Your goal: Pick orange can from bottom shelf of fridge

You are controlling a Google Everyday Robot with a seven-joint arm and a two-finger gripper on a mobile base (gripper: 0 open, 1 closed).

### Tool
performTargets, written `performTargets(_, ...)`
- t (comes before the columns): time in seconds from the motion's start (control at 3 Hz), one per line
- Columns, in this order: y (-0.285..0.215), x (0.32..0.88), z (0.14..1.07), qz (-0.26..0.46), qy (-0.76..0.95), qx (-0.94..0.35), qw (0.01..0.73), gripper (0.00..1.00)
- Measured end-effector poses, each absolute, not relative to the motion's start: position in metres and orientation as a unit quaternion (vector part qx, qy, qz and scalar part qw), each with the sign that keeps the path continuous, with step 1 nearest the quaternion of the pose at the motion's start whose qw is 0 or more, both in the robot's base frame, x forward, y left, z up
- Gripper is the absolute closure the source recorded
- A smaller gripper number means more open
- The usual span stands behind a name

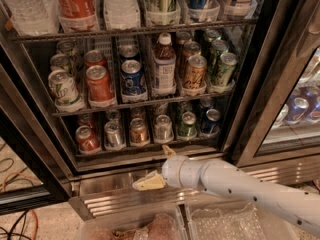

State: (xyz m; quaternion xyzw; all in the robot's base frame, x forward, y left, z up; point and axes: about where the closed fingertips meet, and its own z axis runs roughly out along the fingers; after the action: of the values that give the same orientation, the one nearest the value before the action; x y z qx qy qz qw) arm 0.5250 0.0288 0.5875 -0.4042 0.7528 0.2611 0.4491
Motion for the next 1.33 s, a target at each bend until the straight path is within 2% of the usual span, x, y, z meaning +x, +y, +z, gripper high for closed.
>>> performTargets(0.33, 0.079, 0.494, 0.574, 0.237, 0.750, -0.385, 0.482, 0.00)
performTargets(0.67, 0.073, 0.506, 0.579, 0.218, 0.751, -0.365, 0.506, 0.00)
performTargets(1.33, 0.077, 0.514, 0.581, 0.223, 0.748, -0.347, 0.520, 0.00)
